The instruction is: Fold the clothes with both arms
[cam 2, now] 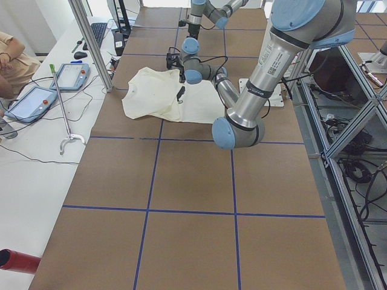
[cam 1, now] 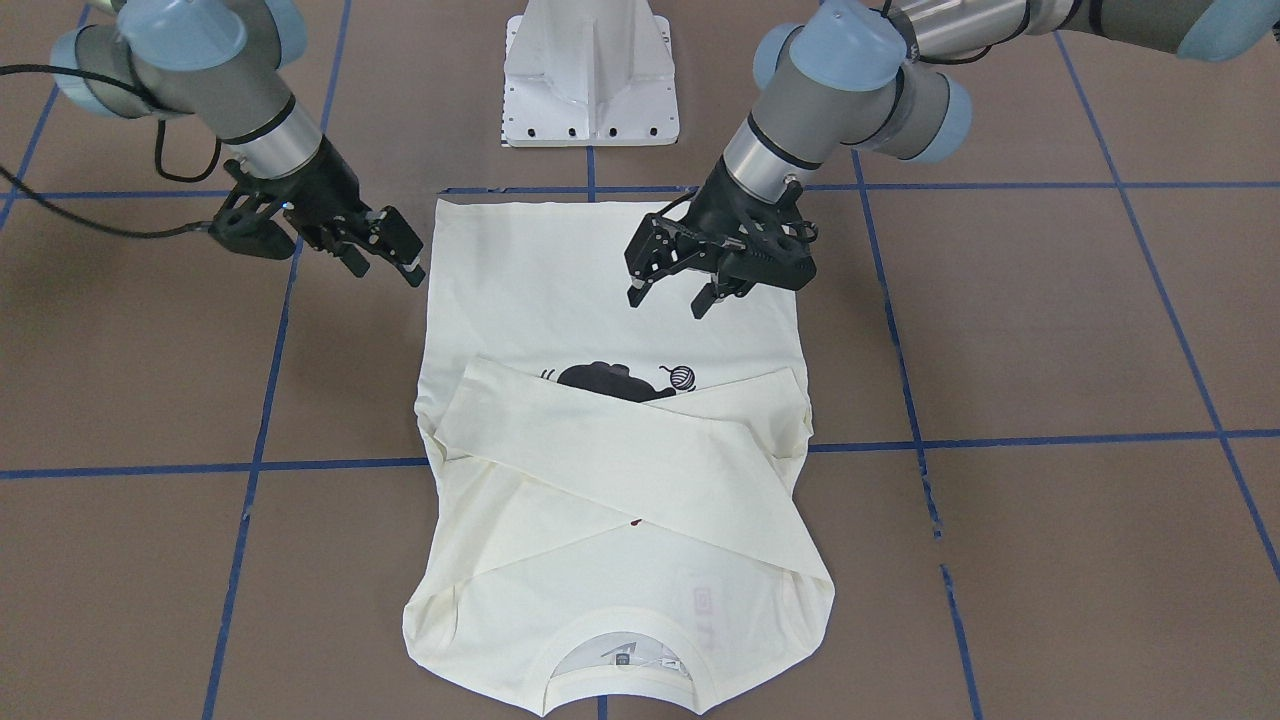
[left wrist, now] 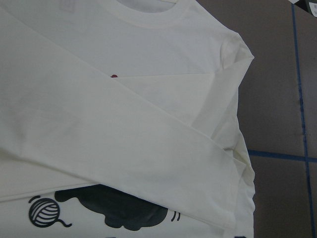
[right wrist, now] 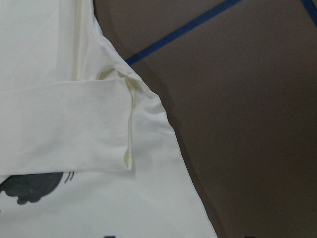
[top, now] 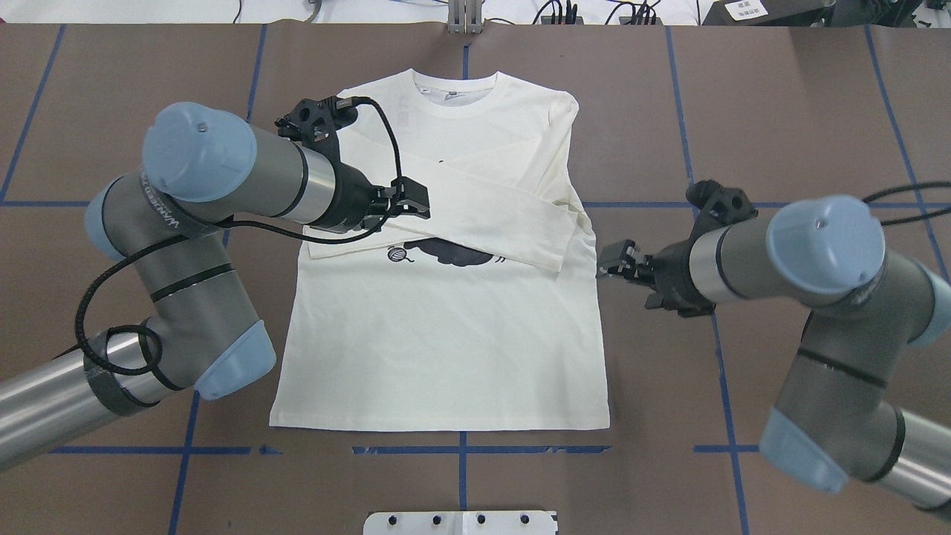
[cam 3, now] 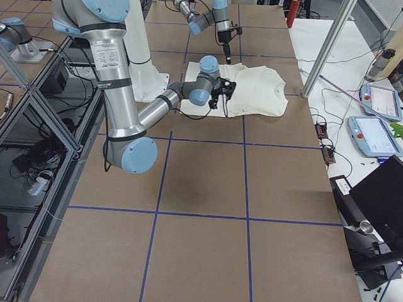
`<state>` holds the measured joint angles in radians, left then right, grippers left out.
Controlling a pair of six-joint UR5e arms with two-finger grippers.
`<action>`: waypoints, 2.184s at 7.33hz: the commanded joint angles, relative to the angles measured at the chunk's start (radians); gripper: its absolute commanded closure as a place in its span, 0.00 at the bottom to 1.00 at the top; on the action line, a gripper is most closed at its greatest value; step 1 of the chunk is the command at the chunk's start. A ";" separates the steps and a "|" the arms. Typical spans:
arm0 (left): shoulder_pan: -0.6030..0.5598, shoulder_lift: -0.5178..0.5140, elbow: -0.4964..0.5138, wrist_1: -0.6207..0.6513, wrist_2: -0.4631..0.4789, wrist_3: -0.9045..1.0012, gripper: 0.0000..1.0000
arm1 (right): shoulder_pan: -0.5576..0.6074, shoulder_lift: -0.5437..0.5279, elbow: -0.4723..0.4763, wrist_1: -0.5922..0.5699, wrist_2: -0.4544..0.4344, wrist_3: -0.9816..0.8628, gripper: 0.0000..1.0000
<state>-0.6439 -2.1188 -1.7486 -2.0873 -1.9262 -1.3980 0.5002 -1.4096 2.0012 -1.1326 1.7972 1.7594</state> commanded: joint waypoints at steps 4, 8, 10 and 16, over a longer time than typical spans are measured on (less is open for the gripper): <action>-0.013 0.051 -0.011 -0.002 -0.066 -0.010 0.18 | -0.416 -0.034 0.053 -0.162 -0.426 0.215 0.23; -0.013 0.051 -0.005 -0.005 -0.063 -0.010 0.17 | -0.428 -0.025 0.054 -0.237 -0.440 0.213 0.73; -0.013 0.051 -0.005 -0.007 -0.063 -0.009 0.17 | -0.423 -0.028 0.065 -0.239 -0.440 0.212 1.00; 0.208 0.393 -0.262 0.169 0.209 -0.361 0.22 | -0.419 -0.037 0.133 -0.239 -0.440 0.212 1.00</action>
<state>-0.4885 -1.8174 -1.9377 -2.0172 -1.7884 -1.7403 0.0812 -1.4445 2.1295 -1.3714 1.3574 1.9721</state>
